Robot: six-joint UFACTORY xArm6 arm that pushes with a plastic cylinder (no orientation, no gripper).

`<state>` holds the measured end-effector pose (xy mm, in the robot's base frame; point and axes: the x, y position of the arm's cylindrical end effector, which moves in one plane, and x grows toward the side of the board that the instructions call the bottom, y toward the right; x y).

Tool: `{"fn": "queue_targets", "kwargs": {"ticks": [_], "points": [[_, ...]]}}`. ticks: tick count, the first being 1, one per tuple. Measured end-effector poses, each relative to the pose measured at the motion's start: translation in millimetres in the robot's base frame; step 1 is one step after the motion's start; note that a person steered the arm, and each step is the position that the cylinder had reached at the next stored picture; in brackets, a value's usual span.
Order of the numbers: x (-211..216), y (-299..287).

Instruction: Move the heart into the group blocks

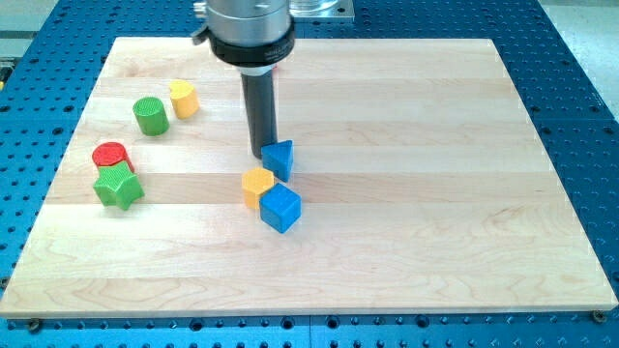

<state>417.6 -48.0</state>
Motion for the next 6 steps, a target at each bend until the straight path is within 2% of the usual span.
{"fn": "queue_targets", "kwargs": {"ticks": [1, 2, 3, 4, 5, 6], "points": [[5, 13], [33, 34], [19, 0], [16, -127], [0, -155], [-3, -207]]}}
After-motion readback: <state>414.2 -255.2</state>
